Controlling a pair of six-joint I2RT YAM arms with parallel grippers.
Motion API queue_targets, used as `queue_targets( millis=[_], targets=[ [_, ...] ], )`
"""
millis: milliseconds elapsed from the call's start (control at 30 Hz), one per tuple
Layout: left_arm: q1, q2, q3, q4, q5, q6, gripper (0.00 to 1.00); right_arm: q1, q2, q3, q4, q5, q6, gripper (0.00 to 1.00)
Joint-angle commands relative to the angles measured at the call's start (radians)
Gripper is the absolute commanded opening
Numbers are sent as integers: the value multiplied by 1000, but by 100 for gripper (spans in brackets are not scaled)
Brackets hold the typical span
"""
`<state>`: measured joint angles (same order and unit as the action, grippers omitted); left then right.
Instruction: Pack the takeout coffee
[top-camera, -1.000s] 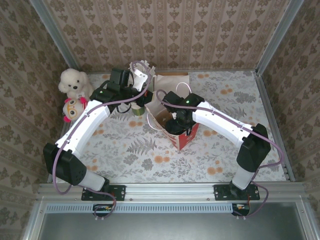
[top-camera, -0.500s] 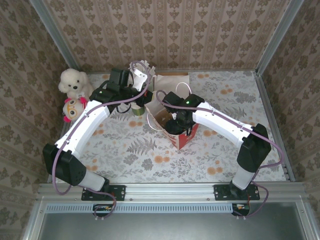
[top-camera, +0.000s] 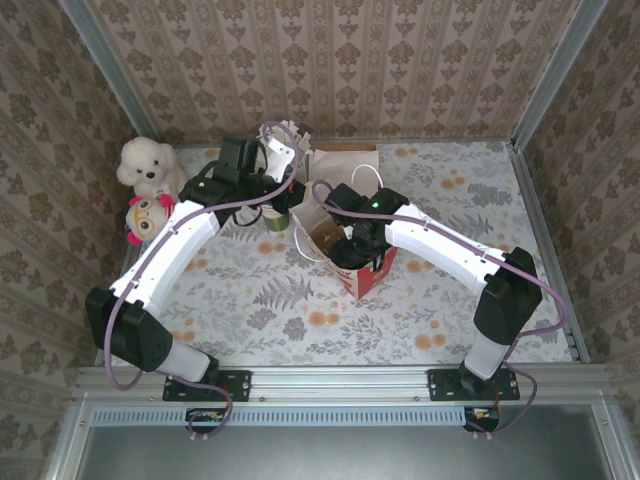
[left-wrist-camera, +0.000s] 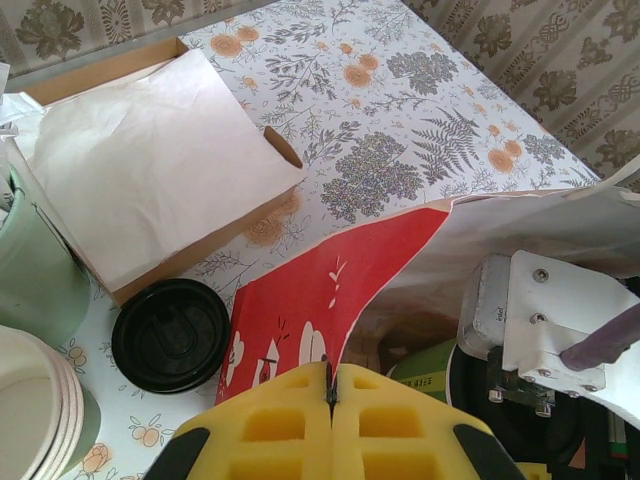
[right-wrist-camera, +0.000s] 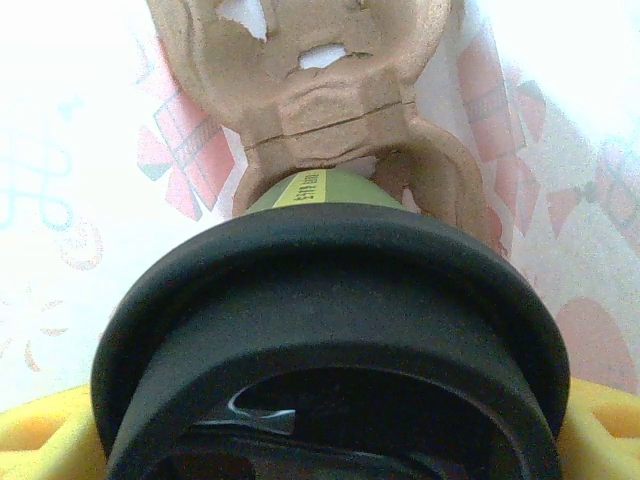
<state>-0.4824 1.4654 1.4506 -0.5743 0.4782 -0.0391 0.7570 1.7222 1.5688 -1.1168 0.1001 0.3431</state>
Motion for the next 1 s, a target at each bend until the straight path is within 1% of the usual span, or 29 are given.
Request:
queue_targets(
  millis=[0, 200, 433, 533, 700, 967],
  targets=[
    [10, -28, -8, 35, 1, -17, 0, -7, -11, 15, -38, -13, 2, 33],
    [10, -28, 6, 38, 9, -20, 0, -16, 8, 3, -44, -26, 17, 33],
    [10, -21, 11, 29, 13, -23, 0, -22, 40, 43, -85, -25, 34, 33],
    [10, -17, 17, 22, 18, -26, 0, -19, 25, 70, -96, -44, 31, 34],
    [10, -7, 22, 21, 18, -28, 0, -19, -35, 77, -38, -34, 23, 34],
    [10, 0, 37, 8, 15, -27, 0, -22, -13, 51, -54, -24, 23, 33]
  ],
)
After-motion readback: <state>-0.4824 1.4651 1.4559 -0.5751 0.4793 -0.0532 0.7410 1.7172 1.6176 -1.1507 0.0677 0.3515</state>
